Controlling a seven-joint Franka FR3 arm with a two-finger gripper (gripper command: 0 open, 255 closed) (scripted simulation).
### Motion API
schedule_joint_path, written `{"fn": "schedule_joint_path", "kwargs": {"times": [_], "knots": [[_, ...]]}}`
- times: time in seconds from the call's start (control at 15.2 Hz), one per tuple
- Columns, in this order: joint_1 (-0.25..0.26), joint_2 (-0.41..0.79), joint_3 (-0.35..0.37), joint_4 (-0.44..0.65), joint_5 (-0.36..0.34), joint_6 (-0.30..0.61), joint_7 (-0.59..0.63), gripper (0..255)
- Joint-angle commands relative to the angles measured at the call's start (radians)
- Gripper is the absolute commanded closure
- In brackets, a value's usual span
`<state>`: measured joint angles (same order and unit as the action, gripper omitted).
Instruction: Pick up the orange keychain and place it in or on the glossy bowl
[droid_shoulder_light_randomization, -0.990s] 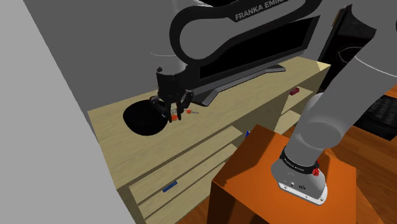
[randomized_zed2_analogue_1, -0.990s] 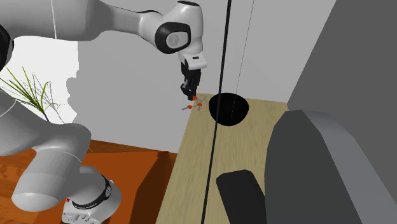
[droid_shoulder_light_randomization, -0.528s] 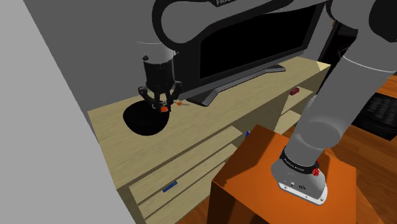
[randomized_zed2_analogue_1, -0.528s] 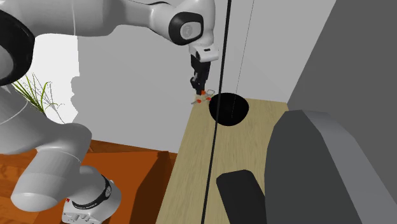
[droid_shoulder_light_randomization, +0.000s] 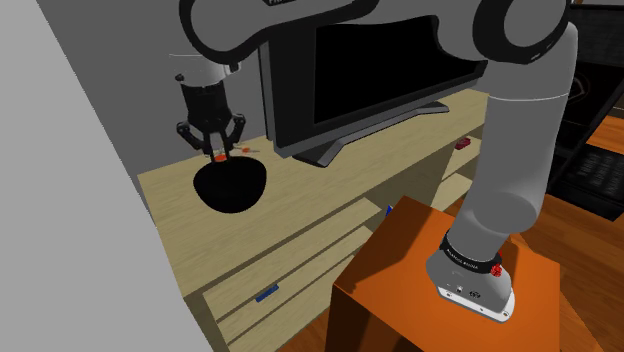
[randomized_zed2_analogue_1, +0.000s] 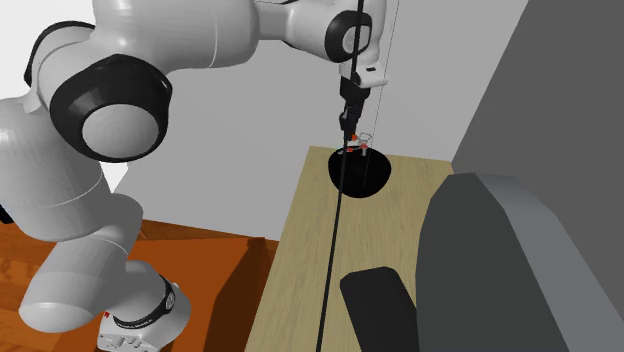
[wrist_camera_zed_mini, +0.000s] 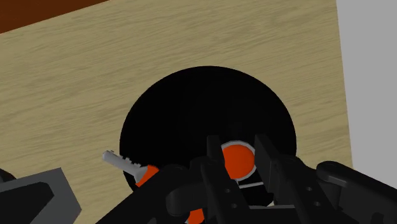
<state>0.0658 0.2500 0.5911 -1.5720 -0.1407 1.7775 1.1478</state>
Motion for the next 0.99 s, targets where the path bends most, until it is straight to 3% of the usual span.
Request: {"fn": "schedule_joint_path", "kwargs": {"times": [0.0, 0.92], "knots": [[0.011, 0.041, -0.004, 0.032, -0.022, 0.002, 0.008, 255], [0.006, 0.067, -0.015, -0.119, -0.043, 0.174, 0.024, 255]]}}
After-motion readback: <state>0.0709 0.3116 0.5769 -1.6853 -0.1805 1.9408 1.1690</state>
